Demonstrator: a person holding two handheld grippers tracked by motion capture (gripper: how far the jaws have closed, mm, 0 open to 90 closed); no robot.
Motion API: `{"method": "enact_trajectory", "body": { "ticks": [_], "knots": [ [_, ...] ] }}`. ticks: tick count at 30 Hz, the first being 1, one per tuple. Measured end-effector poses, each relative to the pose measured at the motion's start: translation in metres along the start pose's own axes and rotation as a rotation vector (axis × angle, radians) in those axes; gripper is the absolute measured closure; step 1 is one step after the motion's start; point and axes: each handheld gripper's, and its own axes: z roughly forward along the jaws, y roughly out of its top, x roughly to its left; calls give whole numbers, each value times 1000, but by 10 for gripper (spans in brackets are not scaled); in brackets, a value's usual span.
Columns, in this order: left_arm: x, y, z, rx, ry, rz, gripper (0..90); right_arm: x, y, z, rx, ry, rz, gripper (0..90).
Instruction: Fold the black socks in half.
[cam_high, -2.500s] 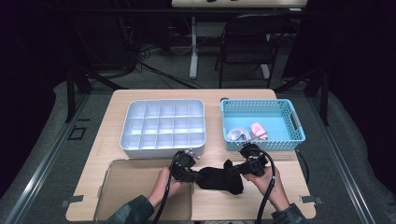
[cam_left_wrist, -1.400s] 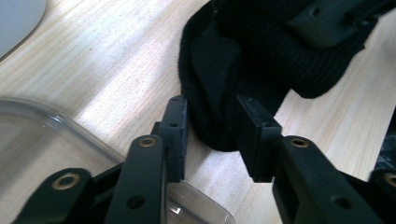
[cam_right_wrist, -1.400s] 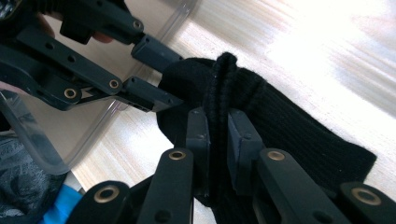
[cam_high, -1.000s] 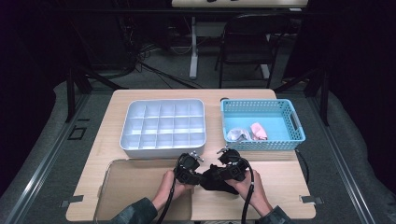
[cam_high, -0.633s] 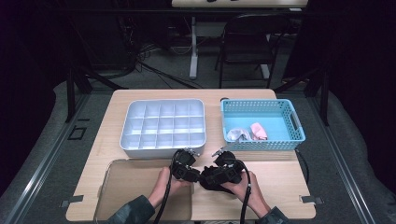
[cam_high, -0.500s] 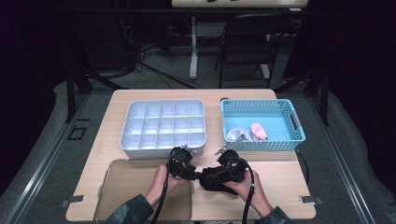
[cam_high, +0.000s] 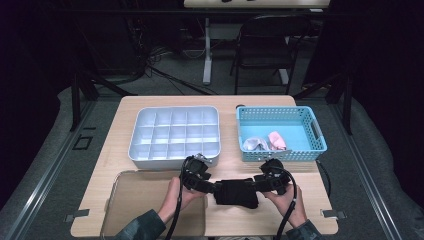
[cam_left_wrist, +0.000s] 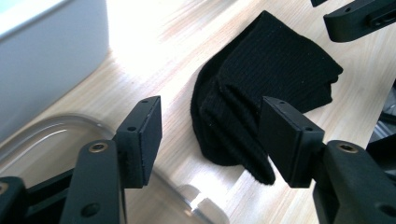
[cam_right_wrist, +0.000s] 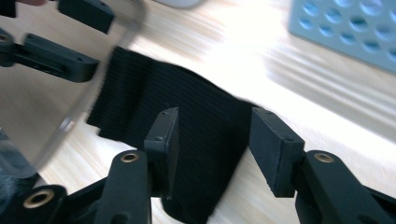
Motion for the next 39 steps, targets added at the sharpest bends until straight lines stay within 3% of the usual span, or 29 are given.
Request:
{"method": "enact_trajectory", "body": {
  "ticks": [6,11,21,28,33,34,35,39],
  "knots": [
    [-3,-4,12,51,-7,19,396,-7,-11,8,44,-4,51,543],
    [-1,-7,17,61,-31,7,434,-9,-19,14,73,-4,86,546],
    [2,-12,23,93,-32,9,558,-16,-21,29,140,34,99,606],
    [3,-14,28,106,-35,-4,605,-17,-21,33,150,42,99,642],
    [4,-15,30,105,-46,-2,650,-14,-22,33,148,48,96,751],
    [4,-15,30,105,-45,0,660,-12,-23,34,122,43,107,775],
    [4,-15,30,106,-48,1,668,-13,-22,33,142,51,89,788],
    [4,-15,30,104,-58,-1,711,-13,-22,32,135,55,94,824]
  ]
}}
